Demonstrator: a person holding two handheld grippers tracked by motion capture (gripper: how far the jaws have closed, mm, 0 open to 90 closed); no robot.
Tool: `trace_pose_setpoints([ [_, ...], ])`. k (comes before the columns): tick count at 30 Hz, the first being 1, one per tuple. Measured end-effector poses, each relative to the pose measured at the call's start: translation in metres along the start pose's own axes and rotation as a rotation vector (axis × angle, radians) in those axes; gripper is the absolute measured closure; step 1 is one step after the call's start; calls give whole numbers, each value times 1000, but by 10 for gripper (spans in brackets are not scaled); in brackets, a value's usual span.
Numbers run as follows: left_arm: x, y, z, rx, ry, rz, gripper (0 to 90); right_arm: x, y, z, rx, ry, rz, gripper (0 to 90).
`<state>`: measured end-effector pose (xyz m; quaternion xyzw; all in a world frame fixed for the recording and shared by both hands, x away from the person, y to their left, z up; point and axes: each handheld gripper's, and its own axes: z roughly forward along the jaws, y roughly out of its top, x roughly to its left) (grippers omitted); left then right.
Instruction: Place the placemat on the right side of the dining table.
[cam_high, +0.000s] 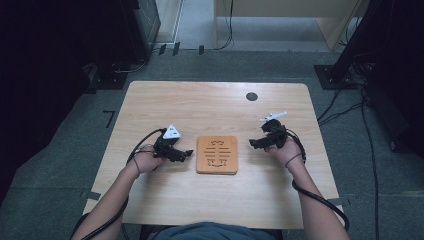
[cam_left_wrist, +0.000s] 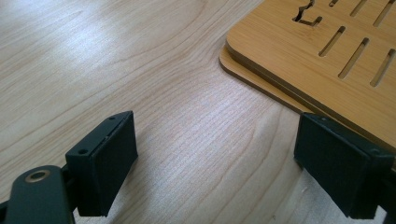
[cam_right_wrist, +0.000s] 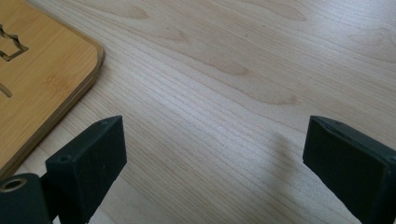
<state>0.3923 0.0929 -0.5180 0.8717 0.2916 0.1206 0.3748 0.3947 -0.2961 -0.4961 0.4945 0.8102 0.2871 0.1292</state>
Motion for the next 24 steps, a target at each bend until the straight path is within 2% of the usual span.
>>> trace_pose_setpoints([
  [24, 0, 0, 0, 2, 0, 1, 122, 13, 4, 5, -9, 32, -25, 61],
])
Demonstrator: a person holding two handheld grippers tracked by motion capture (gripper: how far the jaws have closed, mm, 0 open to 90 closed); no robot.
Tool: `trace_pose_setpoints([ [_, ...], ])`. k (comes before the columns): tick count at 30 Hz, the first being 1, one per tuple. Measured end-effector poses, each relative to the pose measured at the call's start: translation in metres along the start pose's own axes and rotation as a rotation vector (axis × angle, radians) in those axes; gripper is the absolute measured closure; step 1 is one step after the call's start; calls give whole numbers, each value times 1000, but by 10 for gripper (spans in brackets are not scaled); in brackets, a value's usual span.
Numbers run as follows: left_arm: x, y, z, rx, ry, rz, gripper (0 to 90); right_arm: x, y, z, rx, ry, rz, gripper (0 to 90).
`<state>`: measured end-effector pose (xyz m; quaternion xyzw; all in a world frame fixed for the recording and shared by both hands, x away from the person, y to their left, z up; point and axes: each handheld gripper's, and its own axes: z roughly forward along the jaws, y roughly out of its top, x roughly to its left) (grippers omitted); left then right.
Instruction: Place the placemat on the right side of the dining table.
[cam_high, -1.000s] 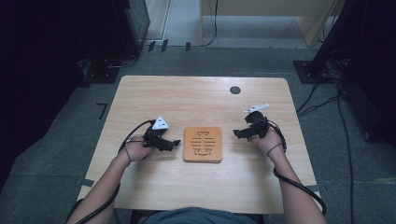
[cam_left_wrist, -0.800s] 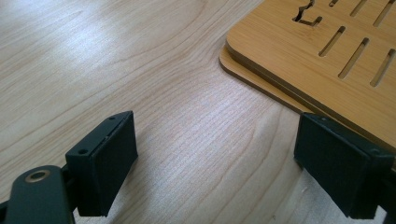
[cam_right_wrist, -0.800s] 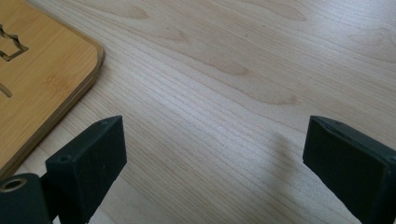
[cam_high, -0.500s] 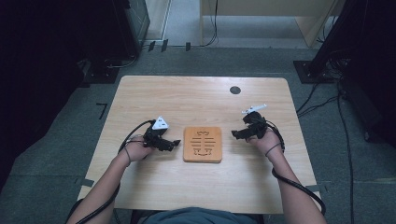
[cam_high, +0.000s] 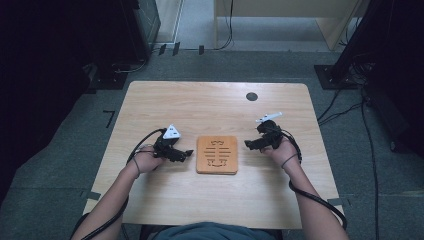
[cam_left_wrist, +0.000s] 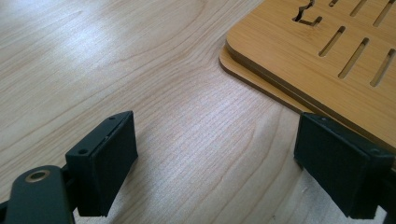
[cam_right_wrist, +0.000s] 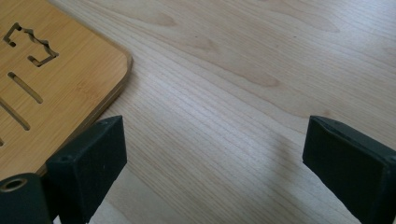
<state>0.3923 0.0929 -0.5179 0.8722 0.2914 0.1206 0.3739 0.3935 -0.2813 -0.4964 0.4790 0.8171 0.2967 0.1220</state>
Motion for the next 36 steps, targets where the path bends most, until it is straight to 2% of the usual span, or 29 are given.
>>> trace_pose_setpoints([
  [7, 0, 0, 0, -1, 0, -2, 122, 7, 1, 4, 9, 12, -20, 61],
  [18, 1, 0, 1, -4, -1, -5, 123, 12, 2, 7, 17, 27, -23, 61],
  [23, 4, 0, 0, -5, 13, -28, 128, 17, 3, 10, 24, 37, -34, 61],
  [27, 6, 0, -2, -1, 28, -29, 128, 19, 4, 11, 25, 37, -42, 61],
  [36, 6, 1, -6, -10, 32, -36, 128, 22, 6, 14, 32, 46, -56, 61],
])
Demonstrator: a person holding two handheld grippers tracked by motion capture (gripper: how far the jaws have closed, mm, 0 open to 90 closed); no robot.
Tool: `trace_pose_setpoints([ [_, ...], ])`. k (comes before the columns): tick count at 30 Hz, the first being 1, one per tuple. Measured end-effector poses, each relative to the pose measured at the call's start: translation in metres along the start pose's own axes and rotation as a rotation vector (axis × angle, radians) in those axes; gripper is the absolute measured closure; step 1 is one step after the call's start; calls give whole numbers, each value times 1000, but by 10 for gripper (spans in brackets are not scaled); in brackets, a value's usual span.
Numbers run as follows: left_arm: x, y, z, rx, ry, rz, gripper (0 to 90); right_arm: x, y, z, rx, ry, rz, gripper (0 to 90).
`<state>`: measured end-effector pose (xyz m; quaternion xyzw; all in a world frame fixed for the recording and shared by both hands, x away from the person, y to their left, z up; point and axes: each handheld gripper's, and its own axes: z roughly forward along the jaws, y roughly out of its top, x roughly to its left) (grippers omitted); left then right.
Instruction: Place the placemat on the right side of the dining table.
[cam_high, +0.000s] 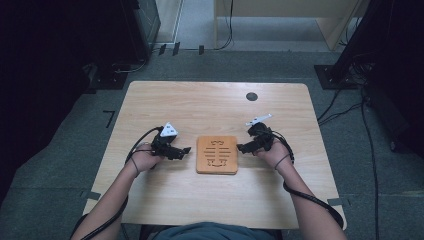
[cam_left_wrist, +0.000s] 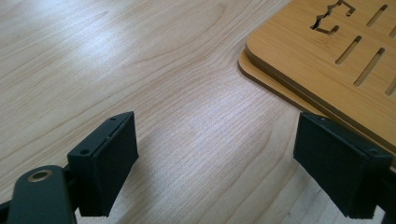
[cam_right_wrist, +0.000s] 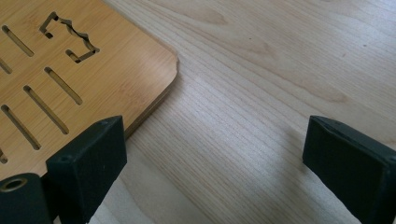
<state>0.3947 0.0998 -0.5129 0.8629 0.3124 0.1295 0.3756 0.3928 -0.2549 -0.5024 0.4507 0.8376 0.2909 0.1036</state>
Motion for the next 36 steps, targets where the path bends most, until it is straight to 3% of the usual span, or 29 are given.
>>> trace_pose_setpoints([
  [21, -3, -2, -8, -17, 4, -3, 128, 7, 8, 6, 6, 13, -36, 61],
  [36, -7, -1, -10, -25, -21, -26, 128, 14, 13, 11, 4, 27, -52, 62],
])
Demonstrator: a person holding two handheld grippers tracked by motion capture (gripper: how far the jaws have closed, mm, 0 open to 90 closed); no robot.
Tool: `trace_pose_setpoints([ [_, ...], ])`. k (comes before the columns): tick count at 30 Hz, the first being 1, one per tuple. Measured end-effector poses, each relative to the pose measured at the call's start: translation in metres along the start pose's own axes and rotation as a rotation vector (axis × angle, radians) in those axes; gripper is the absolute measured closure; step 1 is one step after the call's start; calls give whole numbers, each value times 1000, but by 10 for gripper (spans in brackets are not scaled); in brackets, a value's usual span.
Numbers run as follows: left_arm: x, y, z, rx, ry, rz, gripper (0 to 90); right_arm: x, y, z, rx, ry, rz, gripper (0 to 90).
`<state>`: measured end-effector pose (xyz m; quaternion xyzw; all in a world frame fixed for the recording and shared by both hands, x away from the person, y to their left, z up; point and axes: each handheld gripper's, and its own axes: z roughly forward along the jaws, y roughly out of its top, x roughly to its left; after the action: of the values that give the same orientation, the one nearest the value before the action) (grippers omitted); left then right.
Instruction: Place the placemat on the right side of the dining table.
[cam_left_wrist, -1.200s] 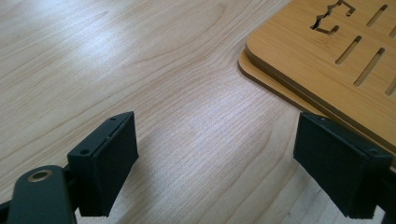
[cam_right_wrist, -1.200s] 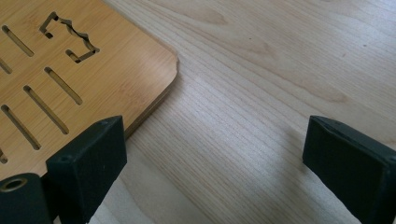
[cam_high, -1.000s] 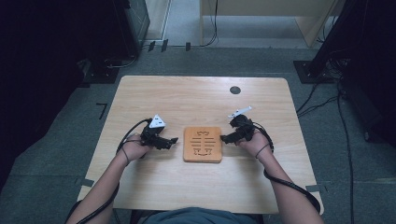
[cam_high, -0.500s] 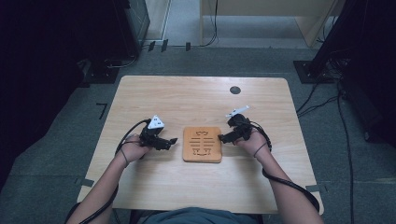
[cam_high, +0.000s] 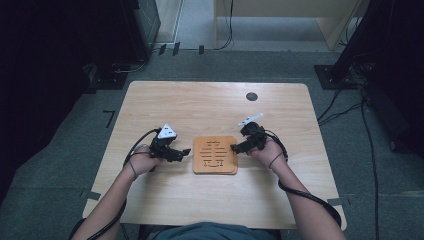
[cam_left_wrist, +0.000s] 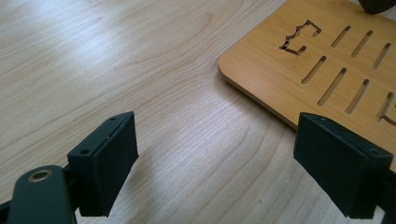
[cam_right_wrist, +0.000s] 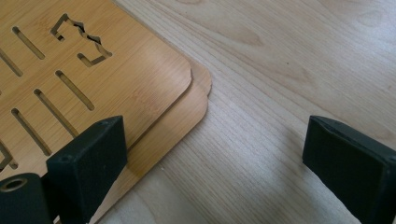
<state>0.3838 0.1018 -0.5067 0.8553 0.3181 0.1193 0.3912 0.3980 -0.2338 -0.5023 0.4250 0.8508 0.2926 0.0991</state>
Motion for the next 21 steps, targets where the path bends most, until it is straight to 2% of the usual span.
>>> trace_pose_setpoints([
  [21, -4, -2, -3, 2, -6, 0, 128, 10, 11, 9, -10, 7, -20, 64],
])
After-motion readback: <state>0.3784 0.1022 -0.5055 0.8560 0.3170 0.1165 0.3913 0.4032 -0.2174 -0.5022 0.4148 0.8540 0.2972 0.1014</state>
